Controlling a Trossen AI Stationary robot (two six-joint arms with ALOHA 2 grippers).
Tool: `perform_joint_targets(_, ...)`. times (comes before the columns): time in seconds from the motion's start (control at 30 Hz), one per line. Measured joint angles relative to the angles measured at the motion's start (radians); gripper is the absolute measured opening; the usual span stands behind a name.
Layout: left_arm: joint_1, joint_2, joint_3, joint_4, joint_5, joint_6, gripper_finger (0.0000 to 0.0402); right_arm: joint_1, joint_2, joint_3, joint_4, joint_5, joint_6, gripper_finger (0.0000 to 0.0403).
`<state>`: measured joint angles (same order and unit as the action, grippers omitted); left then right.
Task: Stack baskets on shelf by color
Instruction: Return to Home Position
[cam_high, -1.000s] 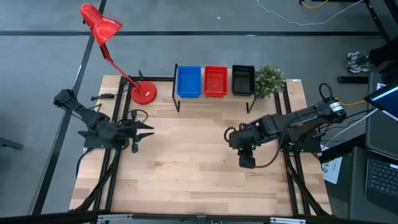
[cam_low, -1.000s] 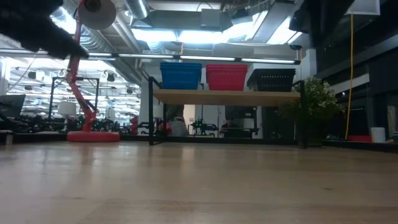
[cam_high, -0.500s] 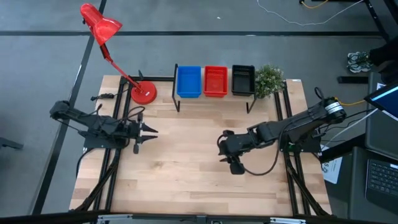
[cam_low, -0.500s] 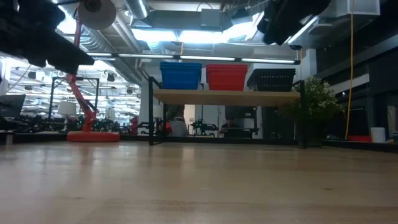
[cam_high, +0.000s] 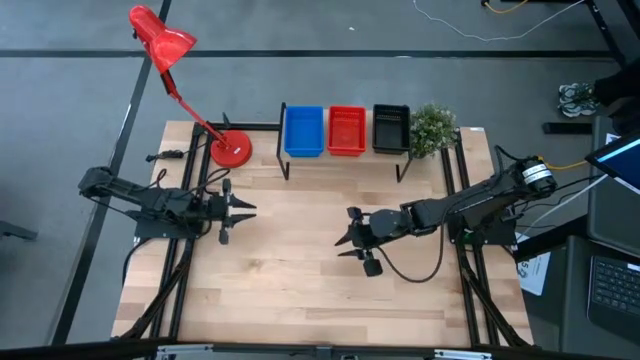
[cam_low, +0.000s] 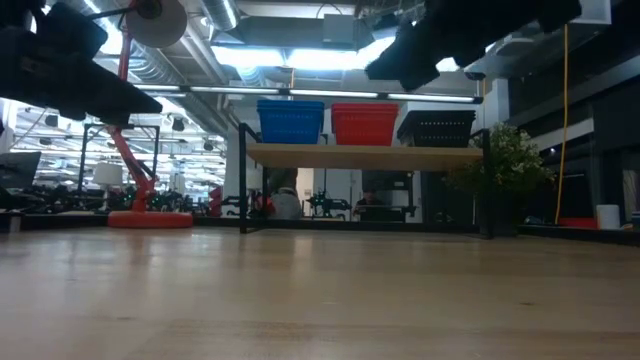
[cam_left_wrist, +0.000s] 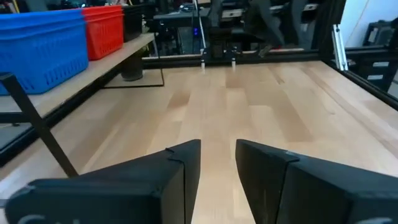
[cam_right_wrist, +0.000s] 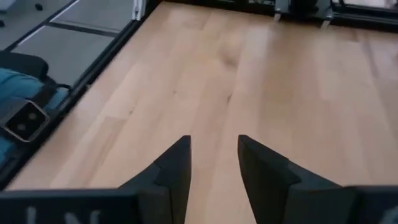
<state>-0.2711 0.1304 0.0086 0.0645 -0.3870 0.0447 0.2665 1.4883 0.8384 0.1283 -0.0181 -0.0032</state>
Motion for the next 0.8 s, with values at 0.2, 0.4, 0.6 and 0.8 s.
perform_joint_targets(0.2, 0.001, 0.000, 0.000, -0.001, 0.004, 0.012, 0.0094, -0.060, 0.000, -0.100, 0.122, -0.082, -0.055, 0.0131)
perform_joint_targets(0.4, 0.001, 0.000, 0.000, -0.001, 0.005, 0.012, 0.0094, -0.129, 0.000, -0.191, 0.137, -0.166, -0.039, 0.0131)
perform_joint_targets(0.6, 0.001, 0.000, 0.000, -0.002, 0.005, 0.012, 0.0094, -0.145, -0.047, -0.308, 0.118, -0.167, -0.012, 0.0131)
perform_joint_targets(0.8, 0.000, 0.000, 0.000, -0.003, 0.005, 0.012, 0.0094, -0.087, -0.329, -0.532, 0.120, -0.090, 0.029, 0.0131)
